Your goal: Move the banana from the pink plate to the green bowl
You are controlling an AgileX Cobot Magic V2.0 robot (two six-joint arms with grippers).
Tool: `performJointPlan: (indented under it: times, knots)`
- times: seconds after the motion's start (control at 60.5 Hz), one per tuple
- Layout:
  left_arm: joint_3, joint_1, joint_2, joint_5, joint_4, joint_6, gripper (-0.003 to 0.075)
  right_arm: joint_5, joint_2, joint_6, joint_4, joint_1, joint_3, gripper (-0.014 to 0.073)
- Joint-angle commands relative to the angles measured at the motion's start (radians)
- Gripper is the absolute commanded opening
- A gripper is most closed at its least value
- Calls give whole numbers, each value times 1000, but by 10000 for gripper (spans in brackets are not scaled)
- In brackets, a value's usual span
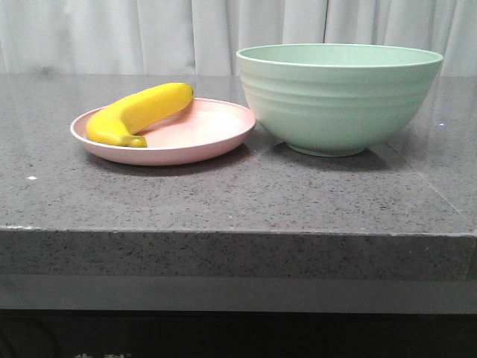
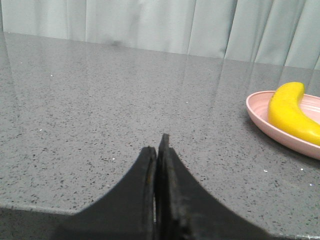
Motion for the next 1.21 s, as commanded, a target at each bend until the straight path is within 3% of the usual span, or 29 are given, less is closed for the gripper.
performJointPlan:
  times: [0.0, 1.19]
  knots:
    - [3, 1, -23, -88, -8, 0, -18, -87, -24, -5, 1, -4, -5, -57]
    - [3, 1, -23, -120, -9, 0, -18, -98, -24, -5, 1, -4, -5, -57]
